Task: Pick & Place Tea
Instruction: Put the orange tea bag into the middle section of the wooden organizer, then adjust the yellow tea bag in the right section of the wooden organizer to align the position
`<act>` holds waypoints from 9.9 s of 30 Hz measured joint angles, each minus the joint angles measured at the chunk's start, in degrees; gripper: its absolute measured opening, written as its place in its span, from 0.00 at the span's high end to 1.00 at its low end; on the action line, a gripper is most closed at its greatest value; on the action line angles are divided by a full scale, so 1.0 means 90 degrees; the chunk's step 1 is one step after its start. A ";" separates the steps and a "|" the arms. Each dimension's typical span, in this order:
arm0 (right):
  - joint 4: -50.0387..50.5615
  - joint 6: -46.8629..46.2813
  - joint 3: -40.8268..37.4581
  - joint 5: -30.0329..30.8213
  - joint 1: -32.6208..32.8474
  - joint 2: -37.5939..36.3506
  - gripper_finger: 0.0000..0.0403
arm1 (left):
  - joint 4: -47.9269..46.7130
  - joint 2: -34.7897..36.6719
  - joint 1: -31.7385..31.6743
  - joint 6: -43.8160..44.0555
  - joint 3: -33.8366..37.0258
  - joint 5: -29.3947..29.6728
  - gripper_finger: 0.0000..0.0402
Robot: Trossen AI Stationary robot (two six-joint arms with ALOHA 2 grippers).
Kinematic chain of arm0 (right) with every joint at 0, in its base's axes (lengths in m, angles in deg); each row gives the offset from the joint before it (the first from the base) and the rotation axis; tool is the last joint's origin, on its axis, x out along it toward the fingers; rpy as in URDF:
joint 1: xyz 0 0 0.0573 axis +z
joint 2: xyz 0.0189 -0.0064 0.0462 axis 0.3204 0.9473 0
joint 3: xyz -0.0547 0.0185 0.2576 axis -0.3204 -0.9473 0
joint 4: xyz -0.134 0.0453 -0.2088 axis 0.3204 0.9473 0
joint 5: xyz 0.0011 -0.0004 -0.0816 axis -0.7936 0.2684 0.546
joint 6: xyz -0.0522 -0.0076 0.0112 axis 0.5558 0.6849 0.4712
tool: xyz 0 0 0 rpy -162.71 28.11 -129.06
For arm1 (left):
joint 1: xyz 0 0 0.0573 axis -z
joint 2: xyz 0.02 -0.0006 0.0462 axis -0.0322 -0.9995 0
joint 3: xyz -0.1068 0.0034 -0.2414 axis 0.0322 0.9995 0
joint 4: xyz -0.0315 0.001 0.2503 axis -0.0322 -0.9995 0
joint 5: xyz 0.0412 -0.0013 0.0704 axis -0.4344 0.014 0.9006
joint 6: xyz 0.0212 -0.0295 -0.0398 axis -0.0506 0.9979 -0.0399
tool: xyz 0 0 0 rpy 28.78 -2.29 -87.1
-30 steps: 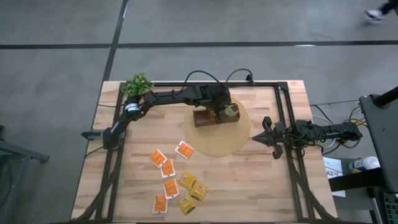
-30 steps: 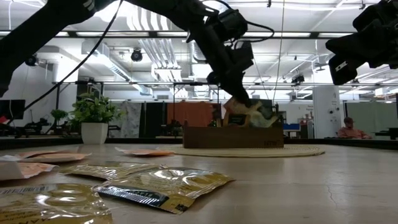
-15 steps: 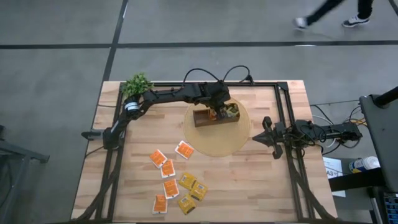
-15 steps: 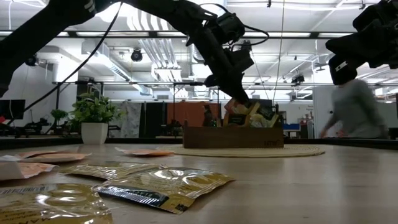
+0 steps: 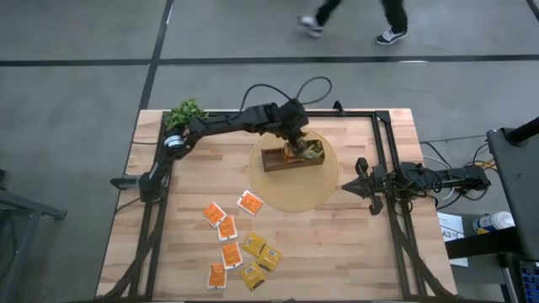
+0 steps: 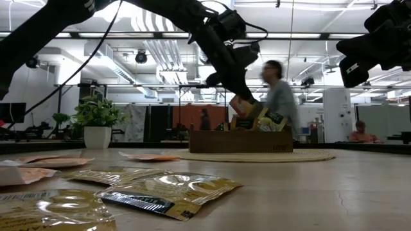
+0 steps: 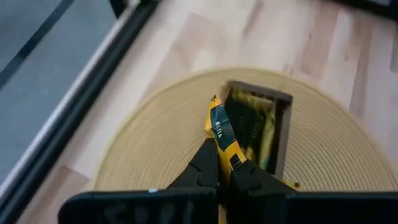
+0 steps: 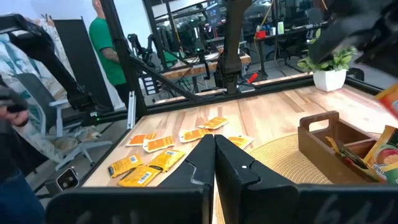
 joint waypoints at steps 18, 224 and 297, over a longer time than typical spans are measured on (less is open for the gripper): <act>0.0001 0.0000 0.0000 0.0000 0.0000 0.0000 0.98 | 0.1752 0.0876 -0.0202 0.1012 0.1572 -0.1041 1.00; 0.0000 0.0000 0.0000 0.0002 -0.0002 0.0001 0.98 | 0.4744 0.0070 0.0075 0.0759 0.2397 -0.1291 1.00; 0.0000 -0.0001 0.0000 0.0001 -0.0001 0.0001 0.98 | 0.8722 0.0259 0.0318 0.1877 0.4702 0.0178 1.00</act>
